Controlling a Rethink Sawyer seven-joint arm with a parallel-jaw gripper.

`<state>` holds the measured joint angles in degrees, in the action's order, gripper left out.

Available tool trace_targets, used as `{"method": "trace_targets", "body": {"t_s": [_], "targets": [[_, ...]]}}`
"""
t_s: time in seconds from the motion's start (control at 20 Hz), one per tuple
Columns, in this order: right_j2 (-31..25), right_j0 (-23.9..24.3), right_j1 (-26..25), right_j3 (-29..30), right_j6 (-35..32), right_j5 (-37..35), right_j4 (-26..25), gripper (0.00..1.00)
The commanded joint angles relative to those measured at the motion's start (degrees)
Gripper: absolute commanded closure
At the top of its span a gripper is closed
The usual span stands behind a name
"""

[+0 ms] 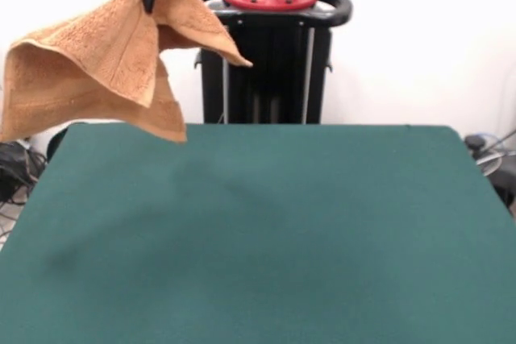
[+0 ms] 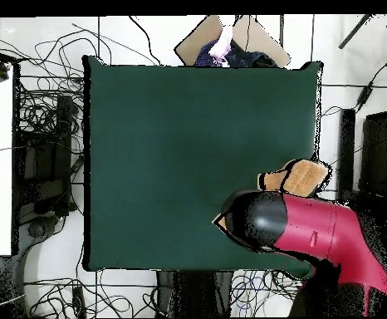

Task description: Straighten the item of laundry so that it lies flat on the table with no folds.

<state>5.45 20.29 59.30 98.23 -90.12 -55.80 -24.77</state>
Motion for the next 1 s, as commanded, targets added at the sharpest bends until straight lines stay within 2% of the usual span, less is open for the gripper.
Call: {"method": "trace_targets", "body": {"t_s": [0.05,0.4,0.65,1.0], "targets": [[2.0,-5.3,-4.0,-6.1,-9.7,-9.2,-6.4,1.00],[5.6,-10.9,-7.6,-6.5,-16.3,-9.8,-8.9,1.00],[8.6,-13.6,-10.0,-4.0,-20.7,-3.5,-10.3,1.00],[12.0,-16.5,-17.0,-3.7,-27.9,3.8,-12.0,1.00]]}}
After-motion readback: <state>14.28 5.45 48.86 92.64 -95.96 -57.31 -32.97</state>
